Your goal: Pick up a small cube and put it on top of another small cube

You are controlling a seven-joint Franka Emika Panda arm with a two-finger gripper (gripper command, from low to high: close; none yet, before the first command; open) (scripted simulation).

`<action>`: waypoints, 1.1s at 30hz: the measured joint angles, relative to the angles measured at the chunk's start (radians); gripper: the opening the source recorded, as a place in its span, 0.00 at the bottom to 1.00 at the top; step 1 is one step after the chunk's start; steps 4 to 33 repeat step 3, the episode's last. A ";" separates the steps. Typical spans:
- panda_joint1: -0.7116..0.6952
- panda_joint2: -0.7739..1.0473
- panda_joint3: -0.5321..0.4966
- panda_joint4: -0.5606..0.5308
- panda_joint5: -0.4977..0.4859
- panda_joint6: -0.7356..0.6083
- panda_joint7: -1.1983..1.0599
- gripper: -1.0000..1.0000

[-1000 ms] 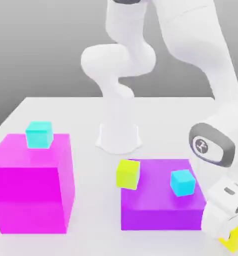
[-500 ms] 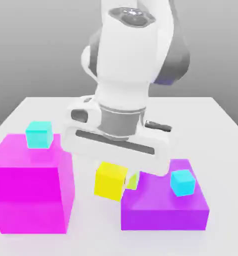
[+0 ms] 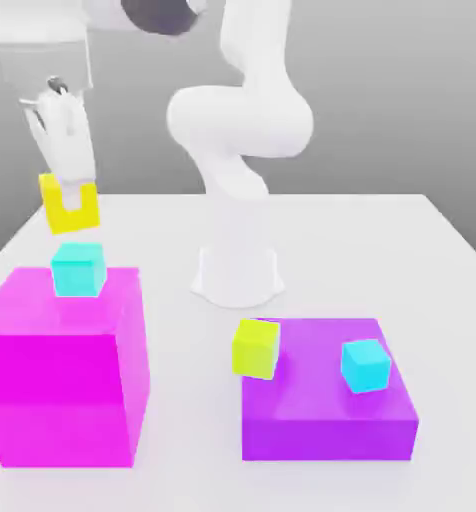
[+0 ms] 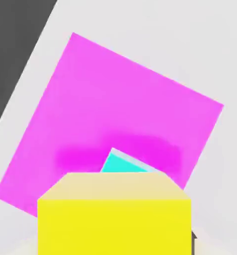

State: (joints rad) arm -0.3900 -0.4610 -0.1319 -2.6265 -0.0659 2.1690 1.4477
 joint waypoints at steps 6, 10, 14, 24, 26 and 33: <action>0.000 0.000 0.000 0.000 0.000 0.000 0.000 1.00; 0.000 0.000 0.000 0.000 0.000 0.000 0.000 1.00; 0.000 0.000 0.000 0.000 0.000 0.000 0.000 1.00; 0.000 0.000 0.000 0.000 0.000 0.000 0.000 1.00; 0.000 0.000 0.000 0.000 0.000 0.000 0.000 1.00; 0.000 0.000 0.000 0.000 0.000 0.000 0.000 1.00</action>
